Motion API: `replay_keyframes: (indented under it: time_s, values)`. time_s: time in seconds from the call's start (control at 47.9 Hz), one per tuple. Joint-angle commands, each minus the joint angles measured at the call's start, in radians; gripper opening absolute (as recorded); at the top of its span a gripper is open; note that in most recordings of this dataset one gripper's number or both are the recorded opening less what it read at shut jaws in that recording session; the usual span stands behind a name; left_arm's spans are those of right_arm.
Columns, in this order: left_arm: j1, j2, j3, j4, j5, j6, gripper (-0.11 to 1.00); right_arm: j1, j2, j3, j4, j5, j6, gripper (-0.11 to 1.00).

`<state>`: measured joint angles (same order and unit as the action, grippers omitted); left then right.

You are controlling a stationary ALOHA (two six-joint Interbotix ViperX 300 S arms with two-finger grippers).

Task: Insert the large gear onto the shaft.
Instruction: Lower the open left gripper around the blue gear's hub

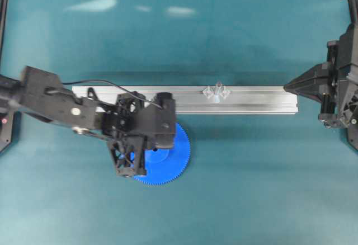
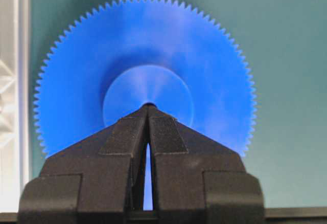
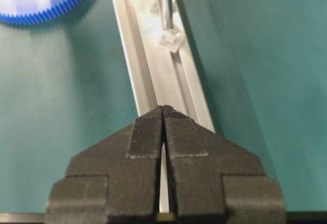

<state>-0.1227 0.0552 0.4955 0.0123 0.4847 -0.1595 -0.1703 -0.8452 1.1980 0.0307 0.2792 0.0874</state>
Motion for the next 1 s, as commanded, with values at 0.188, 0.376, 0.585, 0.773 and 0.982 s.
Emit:
replay_keyframes:
  time_s: [0.188, 0.376, 0.585, 0.773, 0.982]
  values:
    - [-0.009, 0.049, -0.1, 0.003, 0.109, 0.008, 0.01, -0.003, -0.005, 0.0, -0.002, -0.003, 0.006, 0.03]
    - [-0.009, 0.078, -0.141, 0.002, 0.17, 0.021, 0.01, -0.005, -0.012, 0.006, 0.0, -0.002, 0.008, 0.03]
    - [-0.011, 0.089, -0.149, 0.002, 0.213, 0.029, 0.01, -0.005, -0.023, 0.014, -0.002, -0.003, 0.008, 0.03]
    - [-0.012, 0.089, -0.161, 0.002, 0.227, 0.057, 0.01, -0.005, -0.029, 0.02, 0.0, -0.003, 0.008, 0.03]
    - [-0.012, 0.098, -0.167, 0.002, 0.224, 0.064, 0.01, -0.005, -0.031, 0.023, 0.0, -0.003, 0.009, 0.03]
